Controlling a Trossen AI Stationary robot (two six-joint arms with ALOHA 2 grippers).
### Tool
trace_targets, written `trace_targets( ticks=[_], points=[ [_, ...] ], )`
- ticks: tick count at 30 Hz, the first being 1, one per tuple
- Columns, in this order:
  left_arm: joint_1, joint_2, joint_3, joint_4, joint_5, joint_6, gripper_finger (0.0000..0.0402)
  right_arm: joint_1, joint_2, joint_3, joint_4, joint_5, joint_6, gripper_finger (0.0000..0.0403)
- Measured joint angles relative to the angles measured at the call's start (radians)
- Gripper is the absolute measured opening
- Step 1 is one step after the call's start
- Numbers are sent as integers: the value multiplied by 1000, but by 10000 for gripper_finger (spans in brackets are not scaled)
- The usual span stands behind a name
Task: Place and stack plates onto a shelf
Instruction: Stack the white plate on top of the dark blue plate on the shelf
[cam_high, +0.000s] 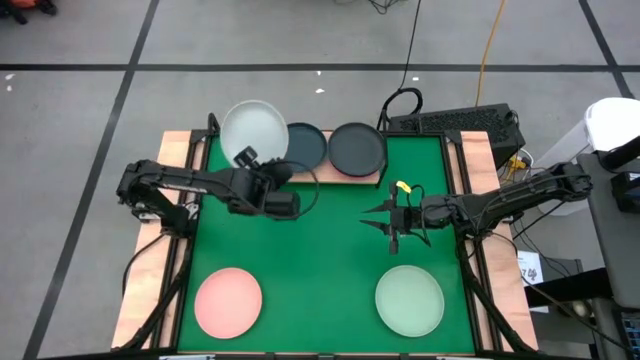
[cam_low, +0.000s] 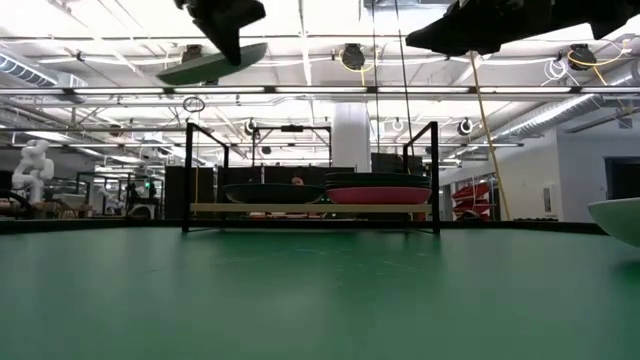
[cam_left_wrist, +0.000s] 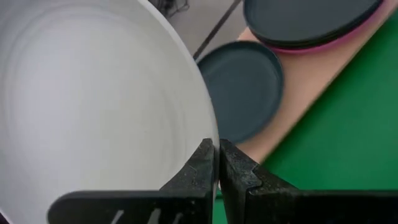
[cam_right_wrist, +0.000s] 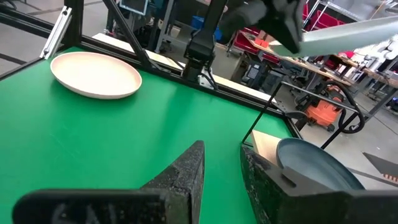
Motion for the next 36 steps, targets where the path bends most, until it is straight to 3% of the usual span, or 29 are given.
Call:
trace_targets(
  ticks=[5,14,19,36],
  points=[
    [89,0,0,178,20,304,9,0,0,0,0,0,0,89],
    [284,13,0,438,224,684,9,0,0,0,0,0,0,89],
    [350,39,-3,518,359,748,9,0,0,0,-1,0,0,89],
    [519,265,-3,561,610,883,9,-10,0,0,-38,53,-1,89]
  ],
)
